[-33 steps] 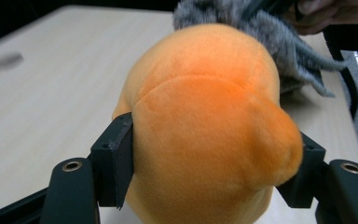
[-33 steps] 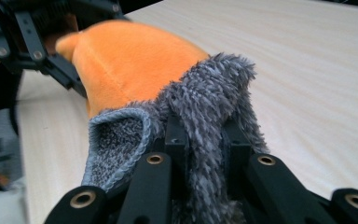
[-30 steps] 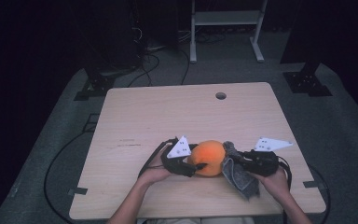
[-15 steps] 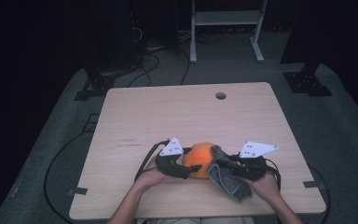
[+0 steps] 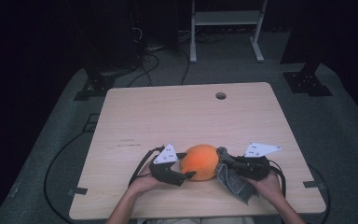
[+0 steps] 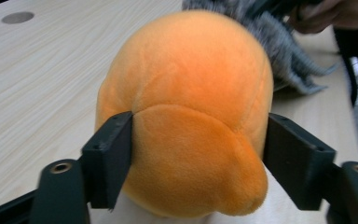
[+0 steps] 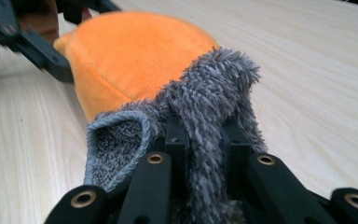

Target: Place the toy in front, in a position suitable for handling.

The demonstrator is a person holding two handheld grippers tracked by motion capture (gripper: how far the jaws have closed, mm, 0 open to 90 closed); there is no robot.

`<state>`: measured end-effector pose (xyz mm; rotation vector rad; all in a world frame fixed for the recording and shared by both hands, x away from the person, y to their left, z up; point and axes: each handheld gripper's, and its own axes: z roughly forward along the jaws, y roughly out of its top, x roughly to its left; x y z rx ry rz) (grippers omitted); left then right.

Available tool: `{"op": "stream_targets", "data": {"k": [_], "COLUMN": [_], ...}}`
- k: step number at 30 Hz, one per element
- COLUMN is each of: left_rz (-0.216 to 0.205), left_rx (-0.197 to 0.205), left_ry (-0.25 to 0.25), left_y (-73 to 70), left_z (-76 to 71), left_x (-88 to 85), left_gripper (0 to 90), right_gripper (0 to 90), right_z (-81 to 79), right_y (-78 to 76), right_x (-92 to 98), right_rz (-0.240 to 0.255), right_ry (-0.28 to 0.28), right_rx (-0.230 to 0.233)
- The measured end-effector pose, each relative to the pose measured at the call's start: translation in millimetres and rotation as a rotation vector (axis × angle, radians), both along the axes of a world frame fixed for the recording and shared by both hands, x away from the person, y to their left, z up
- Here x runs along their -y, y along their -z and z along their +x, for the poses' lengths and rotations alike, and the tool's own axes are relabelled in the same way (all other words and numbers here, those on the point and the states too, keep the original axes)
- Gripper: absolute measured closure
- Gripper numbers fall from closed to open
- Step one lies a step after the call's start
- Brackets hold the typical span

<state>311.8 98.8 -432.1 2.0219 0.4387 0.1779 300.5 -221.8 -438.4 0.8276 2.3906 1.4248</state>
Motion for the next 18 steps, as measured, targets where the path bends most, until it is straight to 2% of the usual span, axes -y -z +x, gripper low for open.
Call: {"op": "stream_targets", "data": {"k": [2, 3, 4, 6, 7, 9, 11, 12, 14, 15, 16, 17, 18], "left_rz": [-0.035, -0.013, 0.01, 0.034, 0.031, 0.018, 0.004, -0.006, 0.006, 0.019, 0.061, 0.082, 0.075], "left_rx": [-0.062, -0.09, -0.12, -0.196, -0.209, -0.156, -0.065, -0.017, 0.069, 0.096, 0.155, 0.182, 0.181], "left_ry": [-0.033, -0.081, -0.089, -0.057, -0.037, -0.018, -0.005, -0.002, -0.006, -0.009, -0.021, -0.027, -0.023], "left_y": [-5.7, -7.6, -6.6, -1.4, 0.5, 0.9, -3.1, -5.0, -8.3, -9.0, -9.2, -8.8, -8.7], "left_z": [5.9, 11.4, 15.8, 23.2, 24.1, 20.3, 14.5, 12.0, 10.2, 10.5, 10.8, 11.2, 12.8], "left_x": [0.3, 3.1, 6.5, 11.9, 13.1, 14.0, 14.5, 15.0, 17.7, 19.2, 22.8, 24.9, 27.1], "left_gripper": [13.3, 10.1, 7.2, 6.6, 9.5, 20.9, 31.1, 32.7, 33.9, 33.9, 33.2, 32.1, 31.3], "right_gripper": [76.3, 76.3, 76.3, 76.2, 76.2, 76.2, 76.2, 76.2, 76.2, 76.2, 76.3, 76.3, 76.3], "right_z": [-1.7, -2.4, -2.7, -2.5, -2.8, -3.3, -3.4, -3.3, -3.2, -2.8, -2.4, -2.9, -3.7], "right_y": [-0.5, -0.2, 0.7, 1.7, 1.7, 2.1, 2.1, 1.5, 0.2, 0.1, -0.2, -1.8, -3.7], "right_x": [1.8, 2.7, 3.6, 3.6, 3.4, 3.9, 6.0, 7.1, 8.3, 8.1, 7.9, 7.6, 7.2], "right_rz": [-0.013, -0.015, -0.012, -0.013, -0.018, -0.025, -0.02, -0.019, -0.033, -0.038, -0.04, -0.031, -0.02], "right_ry": [-0.001, 0.0, -0.001, 0.0, 0.001, 0.003, 0.005, 0.006, 0.025, 0.029, 0.033, 0.044, 0.044], "right_rx": [0.006, 0.004, 0.0, -0.002, -0.002, -0.003, -0.011, -0.006, 0.0, 0.006, 0.011, 0.017, 0.032]}}
